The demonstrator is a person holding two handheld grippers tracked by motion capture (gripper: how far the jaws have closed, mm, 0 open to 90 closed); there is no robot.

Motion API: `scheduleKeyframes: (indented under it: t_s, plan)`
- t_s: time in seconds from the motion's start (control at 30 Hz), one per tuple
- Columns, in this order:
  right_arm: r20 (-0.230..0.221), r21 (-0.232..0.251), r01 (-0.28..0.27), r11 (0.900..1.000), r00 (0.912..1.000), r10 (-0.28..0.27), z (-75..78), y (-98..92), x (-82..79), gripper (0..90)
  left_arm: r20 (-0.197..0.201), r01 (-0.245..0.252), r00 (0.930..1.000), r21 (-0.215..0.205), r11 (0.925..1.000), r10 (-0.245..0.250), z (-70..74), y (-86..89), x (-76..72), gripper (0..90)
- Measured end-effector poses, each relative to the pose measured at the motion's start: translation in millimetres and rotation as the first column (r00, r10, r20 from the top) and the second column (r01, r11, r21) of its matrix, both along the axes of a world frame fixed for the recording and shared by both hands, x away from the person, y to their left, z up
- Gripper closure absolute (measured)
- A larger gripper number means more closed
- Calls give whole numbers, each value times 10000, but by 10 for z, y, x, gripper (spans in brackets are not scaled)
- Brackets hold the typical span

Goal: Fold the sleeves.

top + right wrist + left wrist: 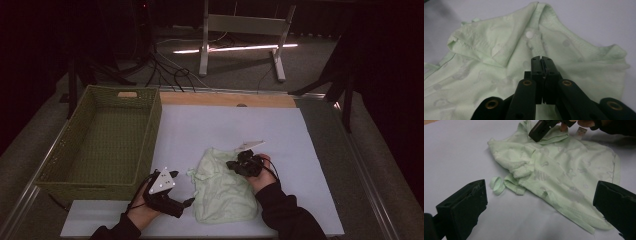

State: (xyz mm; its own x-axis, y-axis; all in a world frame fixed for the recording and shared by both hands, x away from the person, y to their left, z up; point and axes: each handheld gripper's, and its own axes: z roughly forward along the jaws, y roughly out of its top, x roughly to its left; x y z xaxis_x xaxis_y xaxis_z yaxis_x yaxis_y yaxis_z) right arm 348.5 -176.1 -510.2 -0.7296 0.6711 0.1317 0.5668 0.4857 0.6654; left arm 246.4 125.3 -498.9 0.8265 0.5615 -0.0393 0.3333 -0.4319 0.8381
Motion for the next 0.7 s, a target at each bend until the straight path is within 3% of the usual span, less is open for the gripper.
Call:
scheduleKeyframes:
  t_s: [0.2, 0.4, 0.7]
  plan:
    - [86, 296, -64, 9995, 9999, 61, 26, -6, -17, 684, 1, -7, 10000, -27, 10000, 7, 5, 1, 1, 5]
    - [590, 813, -70, 9967, 9983, 22, 152, -80, -37, 452, 9, -4, 10000, -37, 10000, 4, 15, 2, -1, 5]
    - [1084, 1136, 220, 9933, 9935, -344, 287, -242, -88, 232, 0, -67, 10000, -121, 9999, 67, 66, 6, 10, 5]
